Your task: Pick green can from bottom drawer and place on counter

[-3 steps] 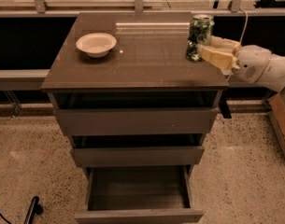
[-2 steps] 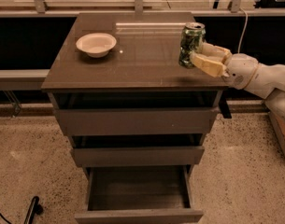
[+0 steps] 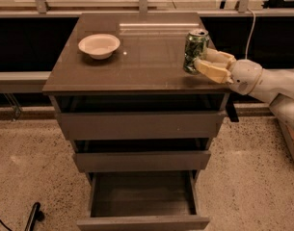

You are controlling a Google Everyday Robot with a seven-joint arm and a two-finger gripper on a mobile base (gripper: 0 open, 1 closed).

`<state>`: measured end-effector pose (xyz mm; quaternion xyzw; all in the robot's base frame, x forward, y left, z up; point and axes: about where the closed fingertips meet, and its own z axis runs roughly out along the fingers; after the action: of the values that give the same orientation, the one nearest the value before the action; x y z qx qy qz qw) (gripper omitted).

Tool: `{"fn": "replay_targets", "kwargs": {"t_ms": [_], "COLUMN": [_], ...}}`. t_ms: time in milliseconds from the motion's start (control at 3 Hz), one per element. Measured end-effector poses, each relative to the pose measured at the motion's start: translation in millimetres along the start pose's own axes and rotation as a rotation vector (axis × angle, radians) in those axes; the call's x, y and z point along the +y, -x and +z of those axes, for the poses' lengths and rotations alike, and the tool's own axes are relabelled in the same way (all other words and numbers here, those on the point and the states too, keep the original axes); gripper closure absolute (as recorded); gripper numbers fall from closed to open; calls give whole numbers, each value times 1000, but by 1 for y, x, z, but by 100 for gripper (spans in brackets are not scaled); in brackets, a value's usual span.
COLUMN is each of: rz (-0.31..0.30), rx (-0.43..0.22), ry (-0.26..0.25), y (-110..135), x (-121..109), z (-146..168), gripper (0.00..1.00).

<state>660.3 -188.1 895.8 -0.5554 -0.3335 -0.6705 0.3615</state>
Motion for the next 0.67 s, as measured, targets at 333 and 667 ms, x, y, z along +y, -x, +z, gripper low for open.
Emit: {"fn": "replay_targets", "kwargs": {"t_ms": [333, 667], "rz": [-4, -4], "rx": [-7, -7], "ry": [-1, -6], "y": [7, 8], "x": [3, 3], "z": [0, 3], "gripper": [83, 63]}}
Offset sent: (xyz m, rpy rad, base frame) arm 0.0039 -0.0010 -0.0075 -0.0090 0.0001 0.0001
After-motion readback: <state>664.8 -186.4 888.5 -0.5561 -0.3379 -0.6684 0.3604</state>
